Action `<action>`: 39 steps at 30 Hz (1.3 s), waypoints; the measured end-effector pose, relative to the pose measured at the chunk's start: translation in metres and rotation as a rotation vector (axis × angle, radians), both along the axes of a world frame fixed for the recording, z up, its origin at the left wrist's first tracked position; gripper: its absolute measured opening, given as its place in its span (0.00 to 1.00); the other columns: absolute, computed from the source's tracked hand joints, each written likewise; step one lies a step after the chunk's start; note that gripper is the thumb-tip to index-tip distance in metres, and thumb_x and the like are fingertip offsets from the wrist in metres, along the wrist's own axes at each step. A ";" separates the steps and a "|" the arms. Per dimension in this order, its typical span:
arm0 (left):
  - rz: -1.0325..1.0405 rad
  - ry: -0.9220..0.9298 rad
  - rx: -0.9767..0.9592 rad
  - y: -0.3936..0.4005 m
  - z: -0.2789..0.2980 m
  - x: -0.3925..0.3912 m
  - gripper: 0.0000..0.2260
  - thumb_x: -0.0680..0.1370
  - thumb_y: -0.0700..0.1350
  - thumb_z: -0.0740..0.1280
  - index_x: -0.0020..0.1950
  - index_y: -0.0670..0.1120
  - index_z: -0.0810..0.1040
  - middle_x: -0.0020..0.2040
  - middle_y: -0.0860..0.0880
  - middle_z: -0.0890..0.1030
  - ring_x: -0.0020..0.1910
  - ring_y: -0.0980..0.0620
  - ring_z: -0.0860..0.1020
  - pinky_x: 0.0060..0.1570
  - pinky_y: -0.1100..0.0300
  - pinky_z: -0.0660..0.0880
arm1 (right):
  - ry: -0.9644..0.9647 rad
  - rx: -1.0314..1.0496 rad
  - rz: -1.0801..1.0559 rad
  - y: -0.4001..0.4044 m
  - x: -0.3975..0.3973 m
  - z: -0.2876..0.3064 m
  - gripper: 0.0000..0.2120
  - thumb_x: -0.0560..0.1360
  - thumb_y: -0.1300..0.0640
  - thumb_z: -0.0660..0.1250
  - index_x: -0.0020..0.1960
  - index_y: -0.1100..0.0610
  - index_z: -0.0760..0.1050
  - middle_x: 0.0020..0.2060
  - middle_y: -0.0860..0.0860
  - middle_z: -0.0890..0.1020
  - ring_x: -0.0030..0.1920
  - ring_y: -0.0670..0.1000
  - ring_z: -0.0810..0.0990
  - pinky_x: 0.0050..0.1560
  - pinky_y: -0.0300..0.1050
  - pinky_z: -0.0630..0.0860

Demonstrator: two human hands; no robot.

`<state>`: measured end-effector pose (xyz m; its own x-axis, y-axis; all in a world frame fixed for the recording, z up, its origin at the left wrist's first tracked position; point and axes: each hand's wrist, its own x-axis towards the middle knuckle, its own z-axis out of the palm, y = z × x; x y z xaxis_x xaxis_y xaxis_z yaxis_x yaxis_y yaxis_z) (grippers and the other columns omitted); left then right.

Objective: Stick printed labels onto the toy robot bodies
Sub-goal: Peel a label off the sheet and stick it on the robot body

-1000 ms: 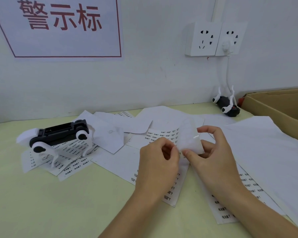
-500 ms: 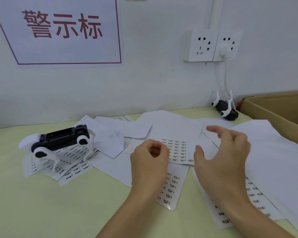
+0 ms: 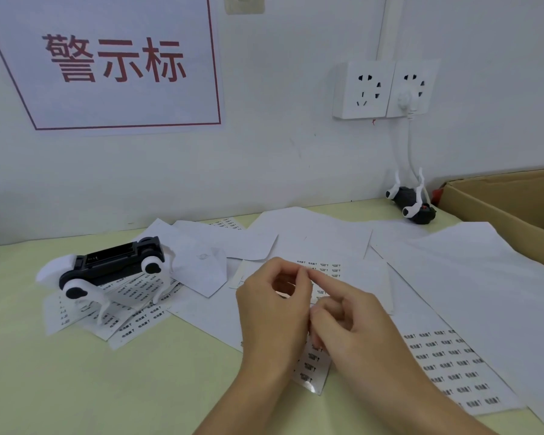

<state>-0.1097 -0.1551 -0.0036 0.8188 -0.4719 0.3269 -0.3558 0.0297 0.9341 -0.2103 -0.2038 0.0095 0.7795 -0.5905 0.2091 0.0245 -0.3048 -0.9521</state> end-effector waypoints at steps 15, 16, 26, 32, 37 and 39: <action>-0.051 -0.006 0.111 0.000 0.005 -0.004 0.12 0.77 0.38 0.66 0.43 0.54 0.83 0.39 0.59 0.84 0.41 0.59 0.81 0.41 0.70 0.74 | -0.037 0.347 -0.226 -0.019 0.002 -0.002 0.09 0.80 0.61 0.63 0.53 0.49 0.77 0.26 0.50 0.75 0.22 0.48 0.67 0.21 0.39 0.65; -0.049 0.013 0.145 0.000 0.004 -0.003 0.12 0.77 0.37 0.65 0.42 0.53 0.82 0.38 0.57 0.84 0.39 0.59 0.80 0.40 0.70 0.74 | -0.036 0.354 -0.235 -0.020 0.002 -0.002 0.07 0.80 0.61 0.63 0.53 0.50 0.77 0.26 0.50 0.75 0.22 0.49 0.67 0.21 0.39 0.64; -0.330 0.241 0.193 0.011 0.042 0.018 0.18 0.75 0.29 0.57 0.40 0.44 0.83 0.34 0.47 0.85 0.34 0.54 0.82 0.39 0.63 0.76 | 0.063 0.282 -0.252 -0.024 0.003 -0.008 0.06 0.79 0.59 0.64 0.51 0.48 0.75 0.26 0.50 0.75 0.23 0.48 0.69 0.23 0.40 0.66; -0.118 -0.427 0.463 0.055 0.089 0.075 0.15 0.77 0.37 0.66 0.55 0.56 0.80 0.50 0.57 0.82 0.51 0.60 0.78 0.49 0.64 0.74 | 0.085 0.283 -0.233 -0.024 0.002 -0.008 0.06 0.80 0.58 0.63 0.51 0.47 0.75 0.27 0.50 0.75 0.23 0.47 0.69 0.23 0.37 0.66; 0.090 -0.368 1.036 0.108 0.102 0.123 0.30 0.74 0.47 0.72 0.73 0.56 0.65 0.61 0.53 0.74 0.56 0.50 0.74 0.51 0.57 0.70 | 0.100 0.252 -0.222 -0.022 0.003 -0.008 0.08 0.81 0.59 0.62 0.52 0.46 0.74 0.26 0.50 0.75 0.23 0.47 0.67 0.23 0.38 0.65; 0.090 -0.318 1.241 0.115 0.096 0.131 0.31 0.73 0.48 0.74 0.73 0.55 0.64 0.57 0.54 0.74 0.53 0.49 0.75 0.54 0.55 0.72 | 0.098 0.256 -0.218 -0.022 0.003 -0.008 0.08 0.81 0.59 0.62 0.52 0.46 0.74 0.26 0.50 0.75 0.23 0.47 0.66 0.23 0.38 0.64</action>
<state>0.0213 -0.0399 0.0919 0.8311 -0.5465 -0.1035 -0.5223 -0.8307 0.1927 -0.2072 -0.2255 0.0019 0.6381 -0.7691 -0.0374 -0.1107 -0.0436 -0.9929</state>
